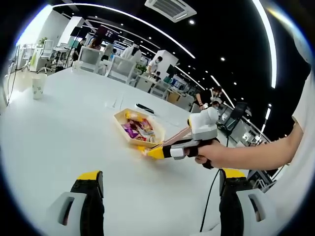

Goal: Place the target food into the container with the food tongs after gripping and lifting it, then release it inside without dropping or visibly crushing the food.

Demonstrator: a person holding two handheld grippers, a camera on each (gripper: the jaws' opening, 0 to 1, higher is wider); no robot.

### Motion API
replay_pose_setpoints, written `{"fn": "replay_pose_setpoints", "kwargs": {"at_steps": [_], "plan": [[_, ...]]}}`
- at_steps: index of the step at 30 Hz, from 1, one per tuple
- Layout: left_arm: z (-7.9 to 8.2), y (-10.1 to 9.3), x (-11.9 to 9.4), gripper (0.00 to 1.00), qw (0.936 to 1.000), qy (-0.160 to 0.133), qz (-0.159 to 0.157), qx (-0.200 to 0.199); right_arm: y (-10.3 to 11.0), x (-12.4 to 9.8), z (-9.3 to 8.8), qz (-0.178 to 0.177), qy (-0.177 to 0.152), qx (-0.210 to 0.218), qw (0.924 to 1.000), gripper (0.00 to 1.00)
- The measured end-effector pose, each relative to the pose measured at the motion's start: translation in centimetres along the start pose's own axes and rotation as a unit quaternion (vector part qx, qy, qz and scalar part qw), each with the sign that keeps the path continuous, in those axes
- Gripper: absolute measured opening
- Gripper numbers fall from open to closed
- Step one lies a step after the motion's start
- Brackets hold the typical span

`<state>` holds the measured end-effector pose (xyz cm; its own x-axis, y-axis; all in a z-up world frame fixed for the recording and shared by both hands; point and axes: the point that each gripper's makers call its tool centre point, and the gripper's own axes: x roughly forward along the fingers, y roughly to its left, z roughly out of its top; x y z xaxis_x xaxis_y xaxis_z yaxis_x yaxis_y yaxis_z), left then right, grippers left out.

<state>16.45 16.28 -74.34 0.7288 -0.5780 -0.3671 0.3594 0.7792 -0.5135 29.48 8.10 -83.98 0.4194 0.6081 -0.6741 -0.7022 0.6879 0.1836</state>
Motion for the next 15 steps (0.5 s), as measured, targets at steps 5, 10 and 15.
{"fn": "replay_pose_setpoints", "kwargs": {"at_steps": [5,10,15], "plan": [[0.0,-0.3,0.2,0.99,1.0000,0.000,0.000,0.004,0.2,-0.4,-0.1,0.004,-0.005,0.005,1.0000,0.19],[-0.1,-0.3,0.2,0.99,1.0000,0.002,0.002,0.005,-0.1,-0.7,0.6,0.001,-0.021,0.018,0.9996,0.19],[0.2,-0.9,0.3,0.99,1.0000,0.003,-0.002,0.004,0.0,-1.5,1.6,0.005,-0.035,0.021,0.9992,0.19]]}}
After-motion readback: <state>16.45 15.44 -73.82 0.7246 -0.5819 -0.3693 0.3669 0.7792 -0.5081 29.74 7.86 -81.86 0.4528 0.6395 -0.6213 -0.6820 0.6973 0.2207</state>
